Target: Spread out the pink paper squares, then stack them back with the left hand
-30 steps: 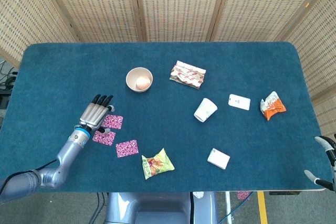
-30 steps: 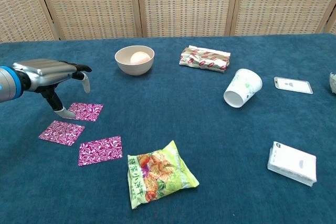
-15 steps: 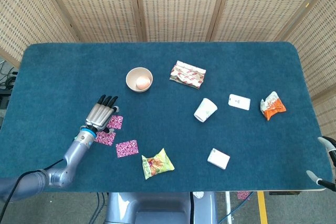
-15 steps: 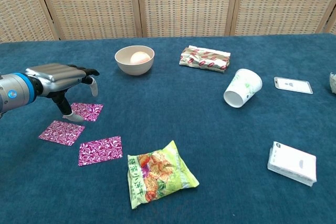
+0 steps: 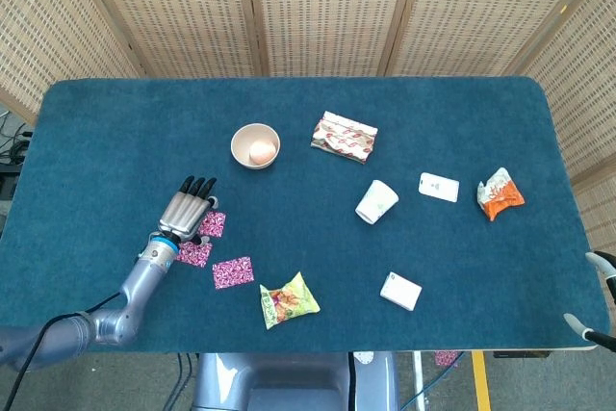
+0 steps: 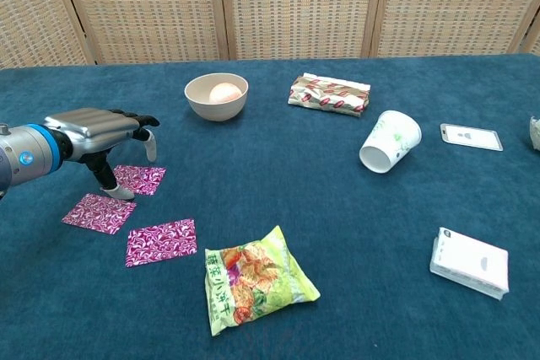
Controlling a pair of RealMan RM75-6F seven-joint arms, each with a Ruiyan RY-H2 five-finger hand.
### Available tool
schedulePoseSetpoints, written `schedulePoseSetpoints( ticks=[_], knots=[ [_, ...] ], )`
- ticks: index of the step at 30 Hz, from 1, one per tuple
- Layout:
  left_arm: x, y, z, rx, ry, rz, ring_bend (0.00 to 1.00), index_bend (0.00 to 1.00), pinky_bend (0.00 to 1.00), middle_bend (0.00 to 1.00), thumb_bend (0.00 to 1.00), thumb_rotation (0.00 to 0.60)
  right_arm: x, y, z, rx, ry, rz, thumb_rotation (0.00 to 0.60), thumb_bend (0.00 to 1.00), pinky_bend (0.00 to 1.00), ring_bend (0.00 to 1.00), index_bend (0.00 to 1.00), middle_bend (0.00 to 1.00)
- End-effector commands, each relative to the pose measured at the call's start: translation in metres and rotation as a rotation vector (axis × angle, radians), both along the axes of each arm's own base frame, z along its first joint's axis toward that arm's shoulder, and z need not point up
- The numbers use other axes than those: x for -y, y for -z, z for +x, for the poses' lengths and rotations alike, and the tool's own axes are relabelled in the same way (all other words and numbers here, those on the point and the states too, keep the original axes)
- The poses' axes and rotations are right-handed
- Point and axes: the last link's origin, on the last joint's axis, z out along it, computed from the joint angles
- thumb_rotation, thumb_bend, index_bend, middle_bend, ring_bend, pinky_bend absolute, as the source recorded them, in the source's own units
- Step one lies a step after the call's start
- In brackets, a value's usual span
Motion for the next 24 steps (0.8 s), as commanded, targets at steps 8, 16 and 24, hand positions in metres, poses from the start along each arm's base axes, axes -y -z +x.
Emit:
schedulePoseSetpoints(
  ticks=[8, 16, 24],
  knots=[
    [0.0, 0.0038, -0.0014, 0.0, -0.013, -0.003, 0.0, 0.34, 0.0, 0.0, 0.22, 0.534, -0.0009, -0.0002, -0.0008, 0.0, 0.006, -0.001, 0.6, 0.13, 0.0, 0.0, 0.17, 0.2],
    [-0.0003, 0.0038, -0.003, -0.003, -0.022, 0.0, 0.0, 0.34, 0.0, 0.0, 0.22, 0.545, -0.0009, -0.0003, -0.0018, 0.001, 0.009, 0.0, 0.6, 0.13, 0.0, 0.0, 0.17, 0.2],
    [0.0004, 0.0021, -0.0041, 0.001, -0.03, 0.002, 0.0, 0.35, 0.0, 0.0, 0.24, 0.552, -0.0011, -0.0003, -0.0028, 0.003, 0.011, -0.001, 0.6, 0.13, 0.0, 0.0, 0.17, 0.2]
  ],
)
